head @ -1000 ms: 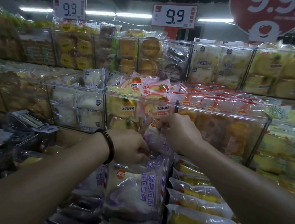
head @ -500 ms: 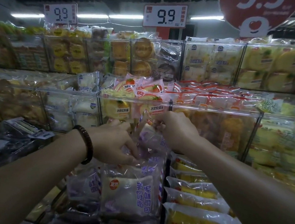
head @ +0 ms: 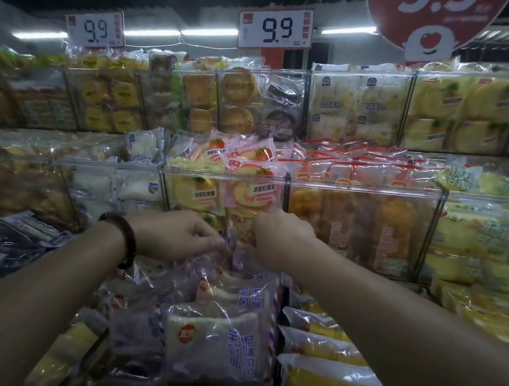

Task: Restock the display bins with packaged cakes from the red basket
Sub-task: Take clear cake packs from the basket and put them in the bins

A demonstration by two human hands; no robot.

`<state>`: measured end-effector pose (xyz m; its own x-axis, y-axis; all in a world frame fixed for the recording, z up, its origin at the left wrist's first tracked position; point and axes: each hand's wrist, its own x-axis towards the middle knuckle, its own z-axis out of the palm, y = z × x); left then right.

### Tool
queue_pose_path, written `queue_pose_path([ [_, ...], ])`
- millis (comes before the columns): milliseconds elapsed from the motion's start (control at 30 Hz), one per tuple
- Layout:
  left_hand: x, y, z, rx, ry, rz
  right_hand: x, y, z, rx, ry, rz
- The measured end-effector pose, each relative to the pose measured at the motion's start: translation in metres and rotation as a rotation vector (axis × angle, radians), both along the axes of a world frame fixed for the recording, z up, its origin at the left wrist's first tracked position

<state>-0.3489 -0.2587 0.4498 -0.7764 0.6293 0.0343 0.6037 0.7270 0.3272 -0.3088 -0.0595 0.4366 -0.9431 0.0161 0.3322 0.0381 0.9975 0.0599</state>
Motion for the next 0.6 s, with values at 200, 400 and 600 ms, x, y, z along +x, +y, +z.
queue_pose_path([
  [200,-0.023,0.010,-0.014,0.046,0.136,0.154,-0.004,0.002,0.009,-0.077,-0.126,0.071],
  [400,-0.027,0.011,-0.016,0.189,0.053,0.148,-0.009,0.007,0.011,-0.205,-0.033,0.146],
  [600,-0.028,0.022,-0.011,0.184,0.064,0.163,-0.010,0.013,-0.001,-0.260,0.048,0.178],
])
